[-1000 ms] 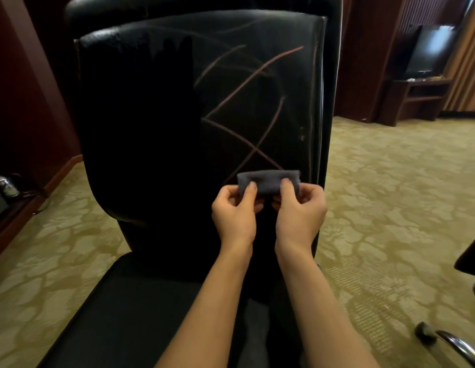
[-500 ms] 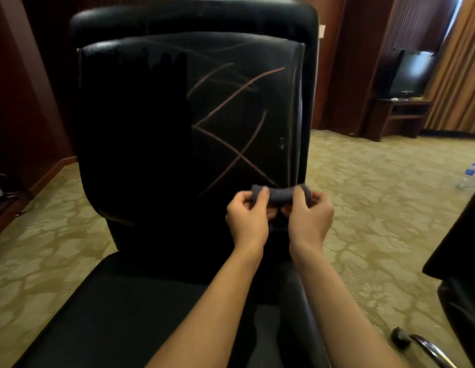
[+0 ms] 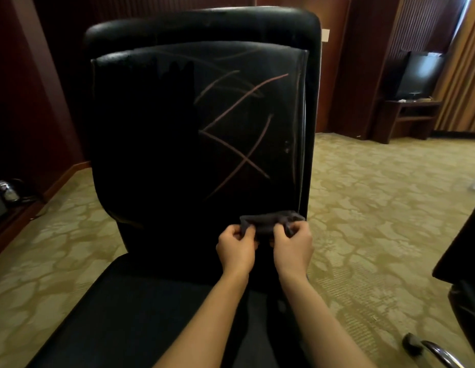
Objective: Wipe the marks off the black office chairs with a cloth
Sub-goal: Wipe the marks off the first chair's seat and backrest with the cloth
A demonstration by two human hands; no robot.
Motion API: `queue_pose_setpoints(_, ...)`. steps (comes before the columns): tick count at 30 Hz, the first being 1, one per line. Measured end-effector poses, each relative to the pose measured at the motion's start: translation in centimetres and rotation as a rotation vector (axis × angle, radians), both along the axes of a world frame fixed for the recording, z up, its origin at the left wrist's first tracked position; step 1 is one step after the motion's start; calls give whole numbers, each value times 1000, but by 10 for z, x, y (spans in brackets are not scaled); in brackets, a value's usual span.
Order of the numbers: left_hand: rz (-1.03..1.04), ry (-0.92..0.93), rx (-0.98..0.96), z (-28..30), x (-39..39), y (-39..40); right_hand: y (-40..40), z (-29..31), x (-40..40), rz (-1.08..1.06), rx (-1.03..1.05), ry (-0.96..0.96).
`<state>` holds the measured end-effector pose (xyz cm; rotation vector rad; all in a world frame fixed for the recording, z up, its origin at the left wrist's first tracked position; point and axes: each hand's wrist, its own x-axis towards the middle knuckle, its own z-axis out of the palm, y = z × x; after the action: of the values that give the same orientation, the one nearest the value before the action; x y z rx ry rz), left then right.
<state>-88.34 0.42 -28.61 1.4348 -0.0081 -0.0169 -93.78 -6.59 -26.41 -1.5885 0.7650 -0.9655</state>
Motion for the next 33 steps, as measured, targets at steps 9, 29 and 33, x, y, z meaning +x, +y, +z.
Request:
queue_pose_setpoints(9, 181, -61, -202, 38, 49, 56, 51, 34, 49, 265, 23, -31)
queue_pose_setpoints(29, 208, -122, -199, 35, 62, 76, 83, 42, 69, 180, 117, -136)
queue_pose_setpoints(33, 208, -355, -197, 120, 69, 68, 68, 121, 76, 139, -20, -273)
